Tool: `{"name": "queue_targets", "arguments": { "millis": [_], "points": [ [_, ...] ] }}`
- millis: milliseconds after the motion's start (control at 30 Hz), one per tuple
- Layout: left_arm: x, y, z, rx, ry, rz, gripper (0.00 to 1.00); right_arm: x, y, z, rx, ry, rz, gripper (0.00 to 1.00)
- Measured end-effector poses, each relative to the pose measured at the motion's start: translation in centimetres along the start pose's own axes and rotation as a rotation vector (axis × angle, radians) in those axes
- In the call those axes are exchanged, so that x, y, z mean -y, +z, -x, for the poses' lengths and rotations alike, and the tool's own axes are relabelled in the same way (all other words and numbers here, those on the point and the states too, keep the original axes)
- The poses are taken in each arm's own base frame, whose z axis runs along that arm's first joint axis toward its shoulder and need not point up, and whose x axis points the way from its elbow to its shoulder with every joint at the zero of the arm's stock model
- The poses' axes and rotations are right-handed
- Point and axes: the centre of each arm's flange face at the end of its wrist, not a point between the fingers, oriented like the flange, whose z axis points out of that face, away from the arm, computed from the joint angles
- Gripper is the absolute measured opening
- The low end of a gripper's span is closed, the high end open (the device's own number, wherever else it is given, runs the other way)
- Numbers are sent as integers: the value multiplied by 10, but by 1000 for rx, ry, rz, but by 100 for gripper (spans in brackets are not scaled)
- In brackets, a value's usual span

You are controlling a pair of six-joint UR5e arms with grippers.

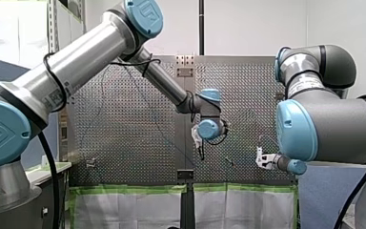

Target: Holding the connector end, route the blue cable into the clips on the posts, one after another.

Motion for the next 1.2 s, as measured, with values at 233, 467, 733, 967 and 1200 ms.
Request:
{"name": "queue_targets", "arguments": {
  "millis": [233, 467, 733, 967, 1200],
  "points": [
    [-3, -22, 24, -1, 0, 0, 100, 0, -1, 1, 5, -3, 3, 0],
    [-7, -44, 45, -2, 1, 0, 100, 0, -2, 2, 16, -5, 15, 0],
    [-13, -70, 68, -1, 1, 1, 100, -1, -5, 4, 41, -18, 34, 0],
    [-19, -92, 84, -1, 1, 2, 100, -4, -9, 6, 68, -34, 44, 0],
    [-26, -116, 100, -2, 2, 3, 100, -10, -15, 8, 101, -64, 50, 0]
  ]
}}
